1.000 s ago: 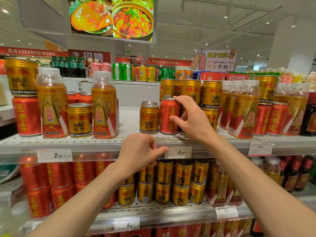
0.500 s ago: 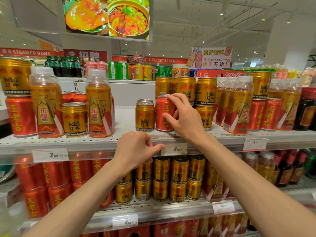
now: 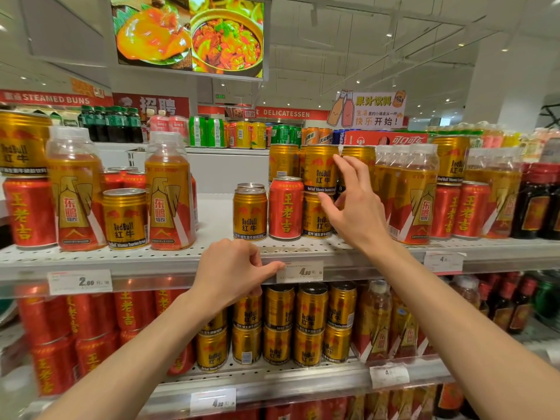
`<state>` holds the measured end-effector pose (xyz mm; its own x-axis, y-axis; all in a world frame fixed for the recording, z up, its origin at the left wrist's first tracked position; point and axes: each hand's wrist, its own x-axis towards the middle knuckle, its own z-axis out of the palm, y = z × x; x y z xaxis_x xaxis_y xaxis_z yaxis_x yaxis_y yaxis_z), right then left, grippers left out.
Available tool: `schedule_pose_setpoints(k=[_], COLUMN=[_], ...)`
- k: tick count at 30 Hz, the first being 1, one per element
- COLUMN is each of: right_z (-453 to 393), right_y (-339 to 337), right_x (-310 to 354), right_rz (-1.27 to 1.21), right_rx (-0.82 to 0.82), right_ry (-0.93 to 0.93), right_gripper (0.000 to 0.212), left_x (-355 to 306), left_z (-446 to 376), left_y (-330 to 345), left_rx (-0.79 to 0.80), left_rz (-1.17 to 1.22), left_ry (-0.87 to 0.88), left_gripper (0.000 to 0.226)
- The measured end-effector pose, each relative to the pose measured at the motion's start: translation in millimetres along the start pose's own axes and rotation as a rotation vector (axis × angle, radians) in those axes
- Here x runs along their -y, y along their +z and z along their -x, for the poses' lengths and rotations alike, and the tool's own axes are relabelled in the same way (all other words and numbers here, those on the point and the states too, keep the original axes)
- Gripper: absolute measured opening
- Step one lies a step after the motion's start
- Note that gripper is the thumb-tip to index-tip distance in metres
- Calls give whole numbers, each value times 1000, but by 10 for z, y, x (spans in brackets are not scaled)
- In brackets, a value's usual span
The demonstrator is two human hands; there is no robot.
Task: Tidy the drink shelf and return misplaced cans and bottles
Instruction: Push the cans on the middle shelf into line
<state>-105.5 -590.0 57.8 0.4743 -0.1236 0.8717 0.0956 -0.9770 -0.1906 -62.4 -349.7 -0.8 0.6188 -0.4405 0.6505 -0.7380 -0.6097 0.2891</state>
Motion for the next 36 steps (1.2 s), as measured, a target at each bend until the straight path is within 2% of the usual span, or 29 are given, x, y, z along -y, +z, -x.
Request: schedule_pose_setpoints(k=[5,14,19,29,33,36], right_z=[-153,-125,97,384,404,334], right_y=[57,43,86,64,-38,-102], right_x=[54,19,-57,-171,-212,-248], right_rz=[-1,-37,-13,-12,2,0], right_rx=[17,52,40,98,-48,-156], right_ry=[18,0,-42,12,37,133], right_gripper=[78,73,63,45,32,37], left_x=[11,4,12,-8,-20,-17], left_z=[-13,-8,-4,5,10,5], left_y=[0,4,11,-5,-14,-12], left_rx=[6,10,5,10,17,17], left_rz=[-14,-19,-16,-13,-3,-6], left_ry=[-6,-18,-7,-9,-9,-11], left_gripper=[59,58,58,56,56,57])
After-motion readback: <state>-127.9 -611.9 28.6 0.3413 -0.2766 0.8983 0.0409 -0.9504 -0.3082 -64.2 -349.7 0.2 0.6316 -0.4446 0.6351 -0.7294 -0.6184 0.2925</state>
